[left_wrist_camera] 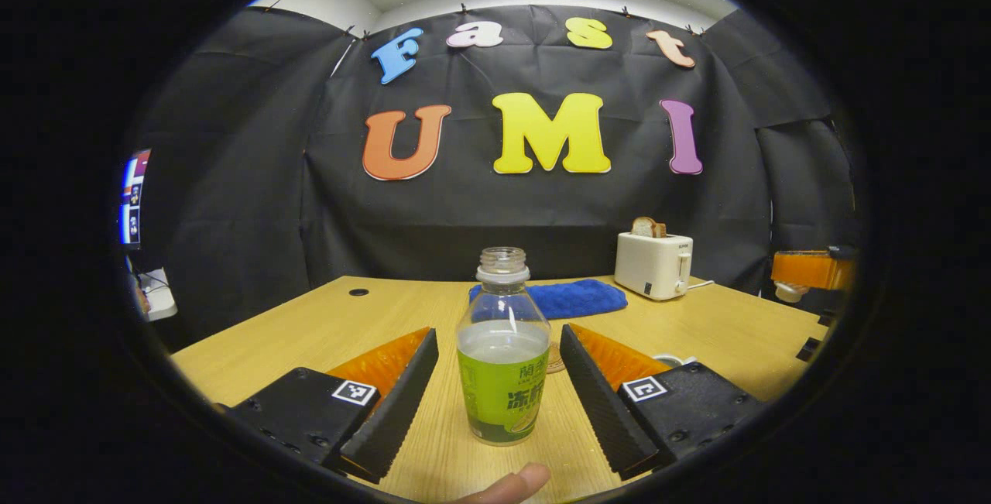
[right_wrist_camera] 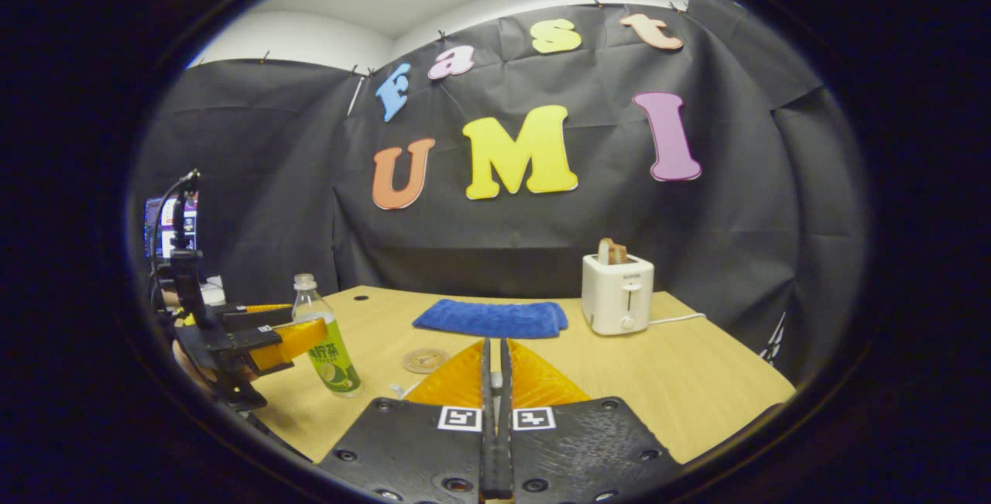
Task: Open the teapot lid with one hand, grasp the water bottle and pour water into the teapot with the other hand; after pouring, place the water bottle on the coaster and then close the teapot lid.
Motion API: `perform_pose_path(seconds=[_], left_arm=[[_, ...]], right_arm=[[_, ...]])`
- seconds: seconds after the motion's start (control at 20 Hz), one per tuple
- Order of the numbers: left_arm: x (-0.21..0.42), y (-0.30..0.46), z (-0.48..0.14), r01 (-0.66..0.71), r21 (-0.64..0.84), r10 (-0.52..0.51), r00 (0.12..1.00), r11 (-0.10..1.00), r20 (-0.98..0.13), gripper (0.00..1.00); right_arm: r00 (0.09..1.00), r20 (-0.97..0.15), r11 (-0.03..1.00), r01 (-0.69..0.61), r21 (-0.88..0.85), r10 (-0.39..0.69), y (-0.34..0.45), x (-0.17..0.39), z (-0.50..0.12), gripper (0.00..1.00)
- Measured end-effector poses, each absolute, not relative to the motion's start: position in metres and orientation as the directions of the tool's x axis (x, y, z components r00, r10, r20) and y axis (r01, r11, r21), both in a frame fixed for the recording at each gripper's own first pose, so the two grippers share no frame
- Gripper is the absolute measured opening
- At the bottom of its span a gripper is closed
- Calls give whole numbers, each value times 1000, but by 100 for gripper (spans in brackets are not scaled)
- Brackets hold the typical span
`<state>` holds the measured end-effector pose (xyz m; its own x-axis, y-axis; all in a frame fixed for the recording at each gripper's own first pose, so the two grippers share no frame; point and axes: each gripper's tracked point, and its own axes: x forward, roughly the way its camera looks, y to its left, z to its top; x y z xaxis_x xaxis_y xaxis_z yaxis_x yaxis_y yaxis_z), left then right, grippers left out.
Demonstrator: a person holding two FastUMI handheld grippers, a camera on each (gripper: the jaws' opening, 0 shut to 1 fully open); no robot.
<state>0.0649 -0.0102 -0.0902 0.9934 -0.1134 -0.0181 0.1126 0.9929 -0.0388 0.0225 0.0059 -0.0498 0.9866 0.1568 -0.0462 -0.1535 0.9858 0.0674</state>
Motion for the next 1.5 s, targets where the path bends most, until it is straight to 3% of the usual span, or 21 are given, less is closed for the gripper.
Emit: perform_pose_path(seconds=[0.55, 0.75, 1.0, 1.5], left_arm=[[81, -4, -118, 101, -46, -101, 995, 994, -8, 97], [79, -8, -118, 111, -5, -111, 994, 994, -5, 80], [70, -3, -98, 50, 100, -53, 998, 994, 25, 78], [42, -9, -53, 40, 183, -43, 999, 982, 14, 78]], right_arm=[[994, -40, 992, -93, 86, 97, -24, 21, -43, 0], [995, -40, 993, -88, 78, 91, -25, 20, -42, 0], [996, -44, 994, -74, 84, 78, -34, 21, -42, 0], [997, -70, 995, -39, 87, 46, -52, 23, -48, 0]])
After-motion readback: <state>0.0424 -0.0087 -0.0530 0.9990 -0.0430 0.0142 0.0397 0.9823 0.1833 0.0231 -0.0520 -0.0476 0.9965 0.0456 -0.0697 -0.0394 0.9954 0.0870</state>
